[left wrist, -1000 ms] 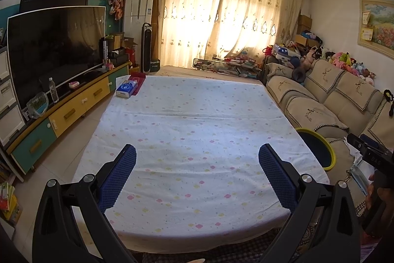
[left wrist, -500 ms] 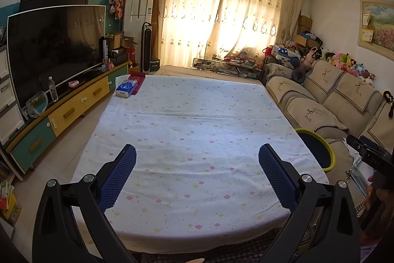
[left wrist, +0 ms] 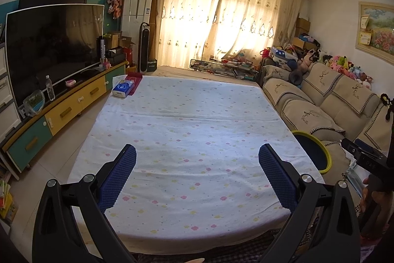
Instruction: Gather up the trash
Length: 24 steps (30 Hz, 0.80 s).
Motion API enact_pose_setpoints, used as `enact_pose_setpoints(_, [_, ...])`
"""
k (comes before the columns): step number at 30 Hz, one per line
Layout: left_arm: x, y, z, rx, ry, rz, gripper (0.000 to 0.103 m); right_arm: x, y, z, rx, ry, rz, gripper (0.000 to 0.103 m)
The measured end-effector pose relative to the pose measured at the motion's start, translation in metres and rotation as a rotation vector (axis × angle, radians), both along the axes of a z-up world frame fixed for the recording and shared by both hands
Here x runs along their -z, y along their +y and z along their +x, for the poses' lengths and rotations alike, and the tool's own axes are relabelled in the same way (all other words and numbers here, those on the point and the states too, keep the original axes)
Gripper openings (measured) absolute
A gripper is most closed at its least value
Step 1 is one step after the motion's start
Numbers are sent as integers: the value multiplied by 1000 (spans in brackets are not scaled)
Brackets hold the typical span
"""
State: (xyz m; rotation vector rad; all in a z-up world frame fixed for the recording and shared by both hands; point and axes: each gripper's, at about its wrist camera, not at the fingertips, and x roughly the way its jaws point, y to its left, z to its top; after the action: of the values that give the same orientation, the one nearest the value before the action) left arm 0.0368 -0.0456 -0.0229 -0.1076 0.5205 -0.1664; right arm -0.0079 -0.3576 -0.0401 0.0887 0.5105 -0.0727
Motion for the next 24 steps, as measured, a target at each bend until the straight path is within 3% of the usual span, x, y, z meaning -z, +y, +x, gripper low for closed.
enact_pose_setpoints(18, [6, -5, 14, 14, 54, -20, 98, 7, 1, 3, -1, 10, 2, 91])
enact_pose_setpoints(24, [6, -11, 27, 53, 35, -20, 98, 11, 1, 6, -7, 19, -2, 91])
